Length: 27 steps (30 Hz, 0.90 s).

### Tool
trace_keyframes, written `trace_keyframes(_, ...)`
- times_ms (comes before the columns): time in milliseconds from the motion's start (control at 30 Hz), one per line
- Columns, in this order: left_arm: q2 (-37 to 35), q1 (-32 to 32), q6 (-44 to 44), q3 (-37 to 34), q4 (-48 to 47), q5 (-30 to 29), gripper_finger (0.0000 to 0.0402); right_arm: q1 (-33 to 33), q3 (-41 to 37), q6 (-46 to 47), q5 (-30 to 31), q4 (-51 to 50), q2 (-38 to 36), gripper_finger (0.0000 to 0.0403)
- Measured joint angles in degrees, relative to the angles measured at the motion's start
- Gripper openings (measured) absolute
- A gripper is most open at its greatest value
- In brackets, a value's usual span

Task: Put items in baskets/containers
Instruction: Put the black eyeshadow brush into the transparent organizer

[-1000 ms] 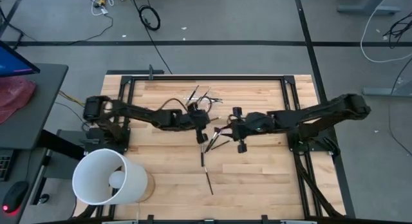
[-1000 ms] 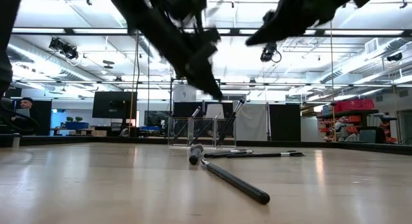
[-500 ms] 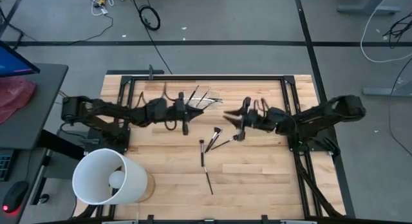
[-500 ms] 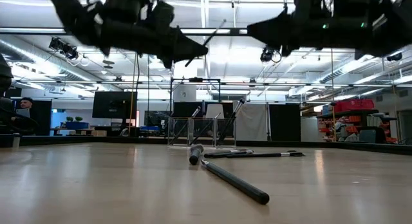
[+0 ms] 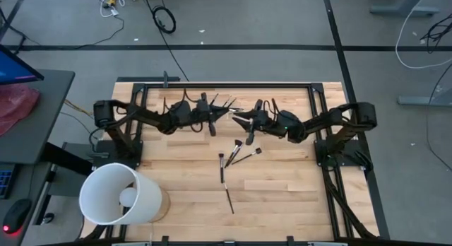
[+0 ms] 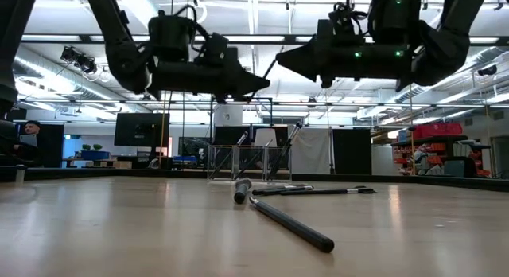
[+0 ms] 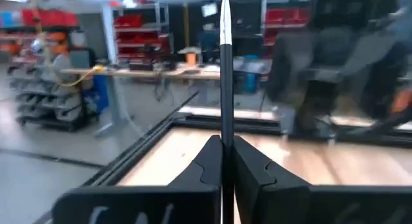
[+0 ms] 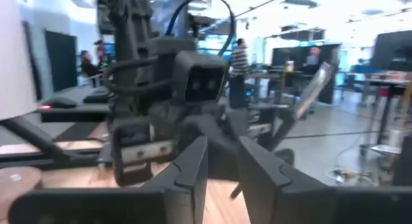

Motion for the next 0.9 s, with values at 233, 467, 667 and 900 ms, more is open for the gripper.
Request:
trace_keyframes(233, 2.95, 3.47, -1.46, 0.43, -0.06, -5.05, 0.0014, 0.0, -0.25, -0.88, 9.91, -2.52, -1.02, 0.0087)
trace_keyframes(467, 7.15, 4.78, -2.76, 1.71, -0.1, -6.42, 0.0014, 0.02, -0.26, -1.01, 10.95, -2.99, -1.21, 0.0087)
trace_keyframes(667, 14.13, 4.67, -2.76, 5.79, 1.67, -6.6, 0.0014, 0.02, -0.26, -0.99, 10.68, -4.09, -1.21, 0.0087)
trace_keyframes(900, 18.48, 5.15, -4.71, 7.9, 3.29, -8.63, 0.0014, 0.02, -0.26, -0.87, 10.68, -8.24, -1.21, 0.0087)
